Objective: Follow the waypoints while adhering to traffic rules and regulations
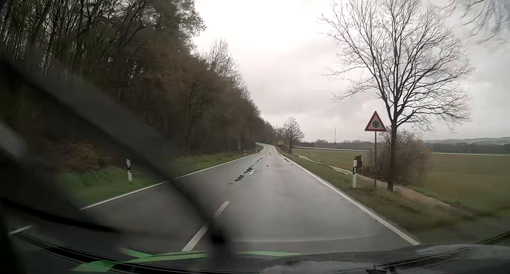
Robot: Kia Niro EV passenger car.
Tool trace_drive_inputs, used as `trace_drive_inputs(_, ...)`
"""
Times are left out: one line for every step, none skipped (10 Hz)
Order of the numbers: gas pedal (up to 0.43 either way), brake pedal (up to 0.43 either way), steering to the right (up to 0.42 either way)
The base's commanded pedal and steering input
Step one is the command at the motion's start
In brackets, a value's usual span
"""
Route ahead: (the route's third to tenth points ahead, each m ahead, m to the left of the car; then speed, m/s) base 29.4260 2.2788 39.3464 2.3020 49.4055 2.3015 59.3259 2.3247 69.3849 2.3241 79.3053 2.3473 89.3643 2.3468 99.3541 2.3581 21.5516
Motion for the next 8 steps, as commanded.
trace_drive_inputs(0.079, 0.000, 0.001)
trace_drive_inputs(0.087, 0.000, 0.001)
trace_drive_inputs(0.098, 0.000, 0.001)
trace_drive_inputs(0.118, 0.000, 0.001)
trace_drive_inputs(0.130, 0.000, -0.001)
trace_drive_inputs(0.138, 0.000, -0.003)
trace_drive_inputs(0.138, 0.000, -0.004)
trace_drive_inputs(0.130, 0.000, -0.004)
